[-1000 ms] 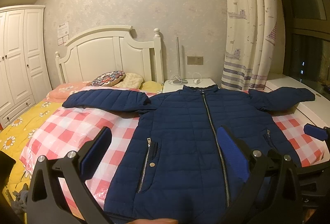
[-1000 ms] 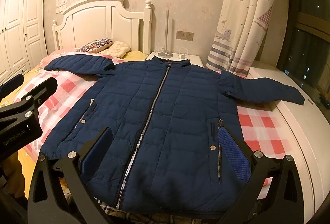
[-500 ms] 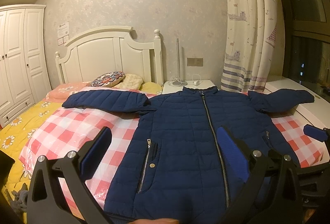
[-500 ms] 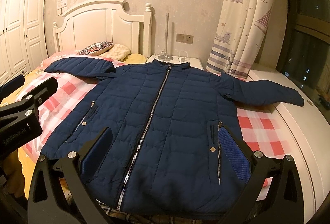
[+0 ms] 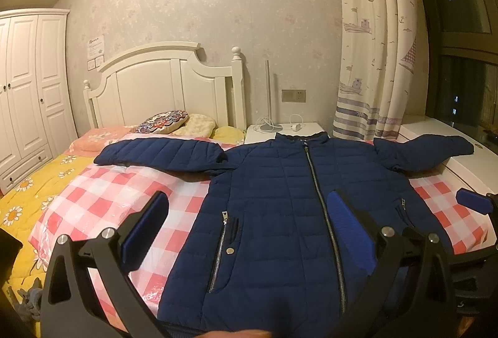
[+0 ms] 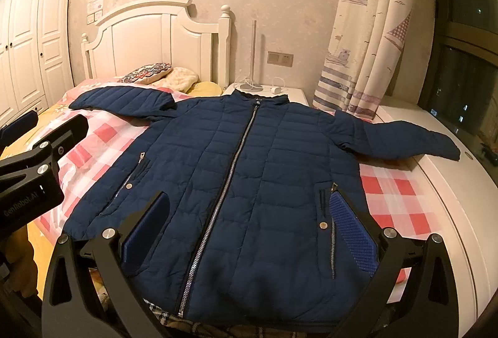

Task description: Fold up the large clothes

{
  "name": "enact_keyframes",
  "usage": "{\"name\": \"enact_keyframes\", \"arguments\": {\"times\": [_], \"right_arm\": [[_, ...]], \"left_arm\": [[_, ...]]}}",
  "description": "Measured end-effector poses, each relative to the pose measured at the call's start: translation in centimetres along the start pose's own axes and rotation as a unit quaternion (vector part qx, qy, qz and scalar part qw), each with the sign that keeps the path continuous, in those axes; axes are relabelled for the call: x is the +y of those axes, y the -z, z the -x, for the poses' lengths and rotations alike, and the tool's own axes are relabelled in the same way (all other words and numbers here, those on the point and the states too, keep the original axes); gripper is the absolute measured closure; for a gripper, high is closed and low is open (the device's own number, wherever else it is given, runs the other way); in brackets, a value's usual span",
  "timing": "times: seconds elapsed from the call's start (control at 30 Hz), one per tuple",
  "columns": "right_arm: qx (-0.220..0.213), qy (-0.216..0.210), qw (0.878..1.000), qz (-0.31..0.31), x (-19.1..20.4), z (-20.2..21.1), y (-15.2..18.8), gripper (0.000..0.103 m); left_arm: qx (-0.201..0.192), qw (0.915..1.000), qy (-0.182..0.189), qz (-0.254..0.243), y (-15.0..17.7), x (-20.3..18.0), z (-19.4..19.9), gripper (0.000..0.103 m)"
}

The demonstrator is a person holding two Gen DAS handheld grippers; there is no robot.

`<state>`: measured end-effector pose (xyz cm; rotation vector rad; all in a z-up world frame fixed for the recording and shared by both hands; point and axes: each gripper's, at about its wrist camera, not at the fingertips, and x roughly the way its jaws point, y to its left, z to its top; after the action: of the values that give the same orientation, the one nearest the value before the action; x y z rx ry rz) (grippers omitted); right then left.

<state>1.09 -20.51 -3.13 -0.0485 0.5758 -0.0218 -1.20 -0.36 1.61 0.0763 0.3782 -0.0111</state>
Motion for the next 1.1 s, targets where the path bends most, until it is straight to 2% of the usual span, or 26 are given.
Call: {"name": "enact_keyframes", "arguments": {"times": [1.1], "right_arm": [[0.001, -0.001, 1.000, -0.004, 0.15, -0.14, 0.35, 0.005]], "left_arm": [[0.000, 1.0000, 0.002, 0.002, 0.82, 0.89, 0.14, 0.002]]}}
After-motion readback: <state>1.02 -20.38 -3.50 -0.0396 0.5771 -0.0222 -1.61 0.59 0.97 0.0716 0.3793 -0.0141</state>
